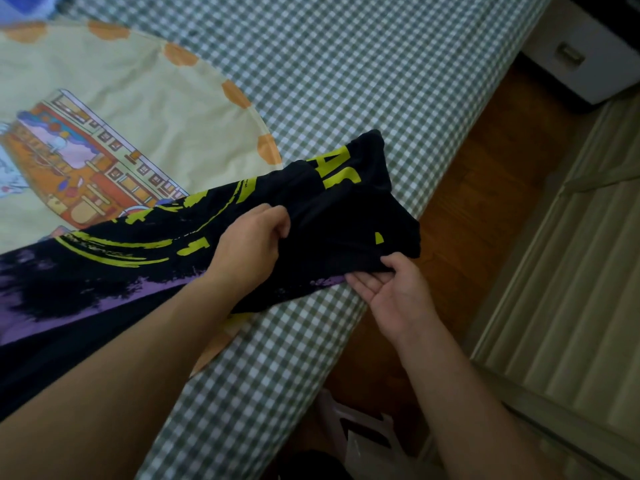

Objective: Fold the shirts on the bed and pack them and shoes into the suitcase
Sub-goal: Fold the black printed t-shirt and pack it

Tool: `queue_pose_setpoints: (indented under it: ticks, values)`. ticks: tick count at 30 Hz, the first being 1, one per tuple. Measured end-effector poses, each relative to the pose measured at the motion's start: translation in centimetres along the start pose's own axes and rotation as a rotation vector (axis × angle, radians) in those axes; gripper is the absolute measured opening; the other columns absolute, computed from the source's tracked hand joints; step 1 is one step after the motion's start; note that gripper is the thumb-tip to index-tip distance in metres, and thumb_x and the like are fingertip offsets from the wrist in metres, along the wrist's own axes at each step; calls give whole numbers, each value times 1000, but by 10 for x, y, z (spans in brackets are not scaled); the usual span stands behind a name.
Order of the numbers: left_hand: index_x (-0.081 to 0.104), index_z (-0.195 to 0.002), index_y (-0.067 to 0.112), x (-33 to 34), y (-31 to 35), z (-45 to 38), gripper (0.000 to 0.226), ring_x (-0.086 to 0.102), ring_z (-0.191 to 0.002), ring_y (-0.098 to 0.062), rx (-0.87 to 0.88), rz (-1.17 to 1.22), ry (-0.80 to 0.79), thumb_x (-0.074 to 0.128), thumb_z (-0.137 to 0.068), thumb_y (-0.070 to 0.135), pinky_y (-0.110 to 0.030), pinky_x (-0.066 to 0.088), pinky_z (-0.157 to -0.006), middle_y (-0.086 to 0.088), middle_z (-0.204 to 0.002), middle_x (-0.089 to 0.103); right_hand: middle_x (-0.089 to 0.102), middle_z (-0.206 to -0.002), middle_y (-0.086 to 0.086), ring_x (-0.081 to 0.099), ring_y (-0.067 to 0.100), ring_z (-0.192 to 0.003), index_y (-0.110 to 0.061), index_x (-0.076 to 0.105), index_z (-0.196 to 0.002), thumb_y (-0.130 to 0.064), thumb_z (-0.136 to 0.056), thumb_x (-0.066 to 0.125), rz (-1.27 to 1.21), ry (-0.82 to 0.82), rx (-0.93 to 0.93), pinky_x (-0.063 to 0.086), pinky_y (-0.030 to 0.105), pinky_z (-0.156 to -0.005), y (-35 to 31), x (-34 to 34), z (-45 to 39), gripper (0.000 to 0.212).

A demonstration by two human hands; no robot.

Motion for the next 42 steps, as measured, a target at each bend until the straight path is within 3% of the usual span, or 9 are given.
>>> queue_pose_setpoints:
  ticks: [4, 7, 10, 14, 17, 22, 27, 37, 42]
  values:
    - [72, -105, 26, -8, -6, -10, 26, 57, -90, -7, -137, 186, -119, 51, -103, 11, -12, 40, -76, 7, -110, 60, 69, -119, 13, 75, 29, -97, -16, 60, -119, -25, -100, 61, 101, -40, -46, 61, 42, -85, 2, -3, -4, 20]
    - [50, -147, 19, -14, -3, -1, 51, 46, -130, -20, 7, -59, -224, 59, -99, 34, -28, 37, -108, -1, -145, 43, 64, -126, 13, 73, 28, -100, -9, 59, -119, -18, -101, 59, 283, 33, -126, 62, 39, -78, 3, -5, -6, 19]
    - [26, -159, 29, -12, 2, 32, 85, 32, -137, -31, 97, -330, -183, 70, -89, 45, -49, 38, -111, -9, -156, 25, 58, -128, 11, 73, 27, -99, -14, 55, -122, -11, -102, 56, 323, 67, -207, 62, 36, -71, 1, -6, -7, 20]
    - [59, -131, 14, -11, -14, 67, 52, 43, -123, -37, 63, -333, 194, 75, -82, 6, -49, 40, -97, -17, -138, 45, 58, -127, 8, 72, 26, -101, -21, 54, -120, -8, -104, 49, 395, 49, -297, 62, 35, -68, -3, -4, -6, 22]
    - [67, -112, 9, -6, -17, 76, 31, 43, -119, -41, 190, -385, 312, 75, -82, 4, -52, 34, -94, -20, -130, 49, 56, -129, 7, 69, 28, -105, -18, 58, -108, -6, -105, 43, 479, 74, -349, 62, 35, -68, -3, 0, -9, 20]
    - [71, -104, 17, 0, -10, 63, 24, 43, -127, -39, 530, -431, 91, 75, -81, 10, -53, 33, -103, -15, -135, 48, 59, -126, 11, 67, 30, -108, -8, 63, -93, -1, -103, 39, 503, 64, -300, 62, 35, -73, -2, -1, -11, 27]
    - [71, -113, 17, -12, -13, 52, 50, 41, -135, -40, 358, -532, -64, 76, -80, 55, -56, 30, -110, -14, -143, 49, 64, -124, 11, 72, 26, -102, -5, 66, -106, -1, -102, 47, 449, 20, -254, 62, 36, -78, -5, -3, -10, 20]
    - [71, -92, 11, -19, -9, 73, 17, 51, -128, -38, 545, -400, 151, 60, -99, 22, -52, 33, -108, -13, -132, 60, 65, -117, 4, 69, 21, -104, -13, 67, -106, 2, -99, 50, 631, 46, -324, 62, 38, -84, -12, -3, -16, 24]
    - [75, -88, 18, -12, -17, 85, 30, 38, -140, -38, 397, -492, -52, 53, -95, 36, -52, 22, -118, -13, -147, 49, 65, -103, -3, 64, 12, -95, -28, 68, -96, -6, -95, 61, 1154, 46, -466, 55, 27, -76, -10, -13, -20, 23]
Point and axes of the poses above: each hand's wrist, its own z-axis away from the middle knuckle, its own x-axis out of the palm, y = z × x, the point moved 1 cm from there along -z, towards the middle knuckle
